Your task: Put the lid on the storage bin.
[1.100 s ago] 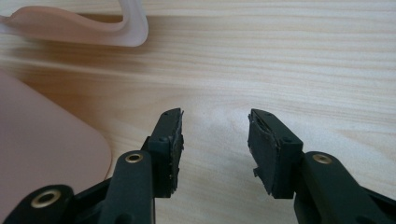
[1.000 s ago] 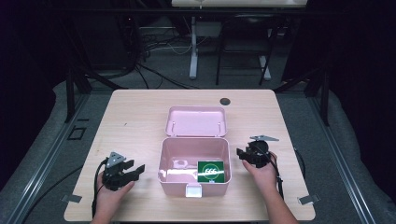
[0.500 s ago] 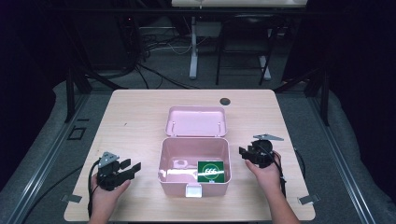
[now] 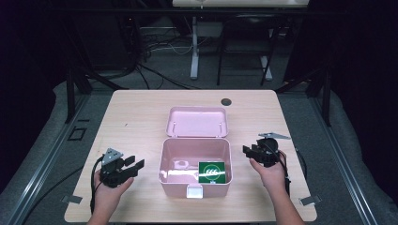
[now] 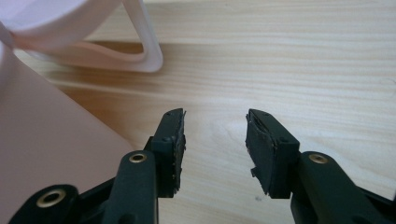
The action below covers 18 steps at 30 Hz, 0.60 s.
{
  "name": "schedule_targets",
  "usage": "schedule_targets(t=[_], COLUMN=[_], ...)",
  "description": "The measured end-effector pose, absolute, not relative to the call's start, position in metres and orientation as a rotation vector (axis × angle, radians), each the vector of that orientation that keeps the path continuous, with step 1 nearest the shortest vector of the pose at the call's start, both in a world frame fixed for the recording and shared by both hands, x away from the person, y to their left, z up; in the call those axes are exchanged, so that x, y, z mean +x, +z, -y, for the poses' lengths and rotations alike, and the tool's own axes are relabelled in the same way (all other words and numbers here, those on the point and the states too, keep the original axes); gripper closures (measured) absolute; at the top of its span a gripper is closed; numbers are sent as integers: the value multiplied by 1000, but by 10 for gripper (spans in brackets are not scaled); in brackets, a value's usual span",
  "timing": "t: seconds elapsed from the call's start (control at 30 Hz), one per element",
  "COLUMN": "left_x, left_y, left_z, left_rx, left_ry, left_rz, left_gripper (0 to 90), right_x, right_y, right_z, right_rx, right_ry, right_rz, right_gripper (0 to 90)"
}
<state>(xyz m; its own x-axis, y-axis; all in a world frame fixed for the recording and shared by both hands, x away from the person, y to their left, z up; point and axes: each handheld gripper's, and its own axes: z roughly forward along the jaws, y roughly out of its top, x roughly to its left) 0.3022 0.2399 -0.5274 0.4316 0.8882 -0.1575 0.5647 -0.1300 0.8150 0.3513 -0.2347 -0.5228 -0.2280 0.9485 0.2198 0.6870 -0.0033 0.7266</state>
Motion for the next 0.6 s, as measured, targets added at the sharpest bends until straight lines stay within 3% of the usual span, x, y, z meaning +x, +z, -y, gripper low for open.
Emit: schedule_targets(t=[0.23,0.6], left_x=[306,322], left_y=[-507,-464], left_z=[-240,-225], left_rx=[1788,1828], left_ry=[482,424], left_rz=[-1250,-1206], left_gripper=[620,636], right_x=[360,376], right_y=[-513,-479], right_z=[231,225], right_rx=[1719,1749], right_ry=[1132,1099], right_rz=[-1914,-2028], right_gripper=[595,595])
